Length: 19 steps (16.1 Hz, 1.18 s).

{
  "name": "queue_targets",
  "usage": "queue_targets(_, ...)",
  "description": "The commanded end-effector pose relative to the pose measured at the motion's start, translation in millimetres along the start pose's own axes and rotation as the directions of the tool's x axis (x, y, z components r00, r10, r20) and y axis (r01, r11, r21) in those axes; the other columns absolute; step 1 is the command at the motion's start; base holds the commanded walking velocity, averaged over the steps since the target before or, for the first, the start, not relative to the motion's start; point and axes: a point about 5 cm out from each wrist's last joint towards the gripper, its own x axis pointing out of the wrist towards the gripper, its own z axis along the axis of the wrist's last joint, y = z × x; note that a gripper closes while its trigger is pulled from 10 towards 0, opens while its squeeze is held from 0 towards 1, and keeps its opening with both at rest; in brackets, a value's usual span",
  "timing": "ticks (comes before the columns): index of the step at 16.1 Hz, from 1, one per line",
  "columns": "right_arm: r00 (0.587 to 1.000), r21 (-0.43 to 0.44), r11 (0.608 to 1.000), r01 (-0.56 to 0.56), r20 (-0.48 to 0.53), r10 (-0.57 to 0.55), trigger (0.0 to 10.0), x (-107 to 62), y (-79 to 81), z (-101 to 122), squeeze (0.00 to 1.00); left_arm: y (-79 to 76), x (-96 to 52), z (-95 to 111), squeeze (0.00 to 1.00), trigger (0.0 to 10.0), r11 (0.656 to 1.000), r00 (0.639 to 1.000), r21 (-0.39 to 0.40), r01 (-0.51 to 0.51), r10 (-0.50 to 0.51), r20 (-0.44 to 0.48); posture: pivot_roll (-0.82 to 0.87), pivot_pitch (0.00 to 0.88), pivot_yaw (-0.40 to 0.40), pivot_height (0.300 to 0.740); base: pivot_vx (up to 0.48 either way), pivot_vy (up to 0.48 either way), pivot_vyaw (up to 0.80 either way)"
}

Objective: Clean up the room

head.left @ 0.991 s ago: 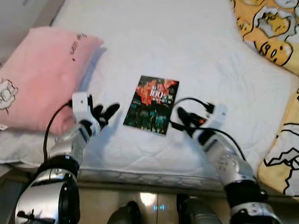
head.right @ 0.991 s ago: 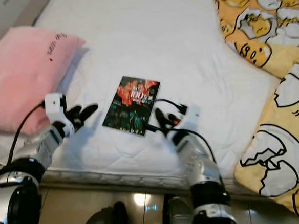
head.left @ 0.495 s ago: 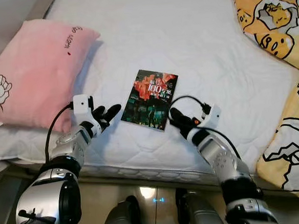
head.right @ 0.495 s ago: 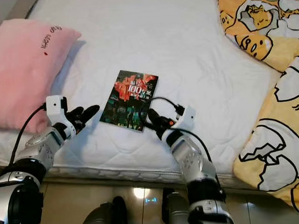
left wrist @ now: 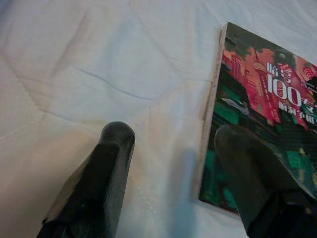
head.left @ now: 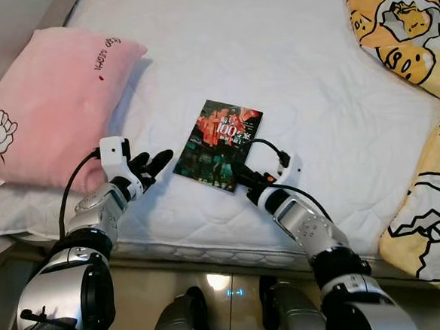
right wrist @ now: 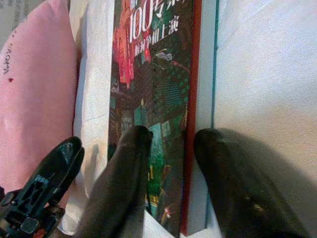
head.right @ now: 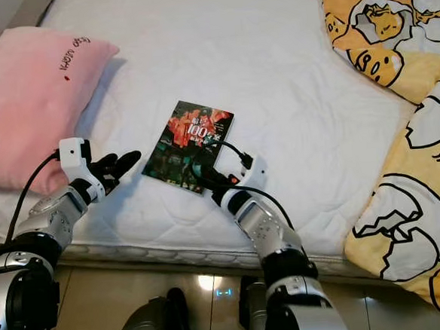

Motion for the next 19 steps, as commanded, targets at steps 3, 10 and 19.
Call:
queue_targets(3,0.999,0.019,0.999,0.027,-0.044,-0.026,0.0,4.8,-2.5,-16,0.0,1.0,-2.4,-4,0.0,10.0,1.0,1.0,-0.013,0.012,-0.012,0.002,-0.03,0.292,0.066,0.74,0.0,0.0,0.0)
queue_targets(10,0.988,-0.329,0.942,-0.07,0.109,0.111,0.0,17.3,51.2,15,0.0,-1.4,-4.3,-12,0.0,10.0,1.0,1.0,0.008,0.006,-0.007,0.007,-0.03,0.261,0.076,0.74,0.0,0.0,0.0)
queue_targets(19,0.984,-0.488,0.871,0.062,0.178,0.029,0.0,-4.3,35.3,26,0.0,-15.8,-24.7,-20,0.0,10.0,0.99,0.993,0.117,-0.081,0.07,0.096,-0.01,0.232,0.081,0.74,0.0,0.0,0.0)
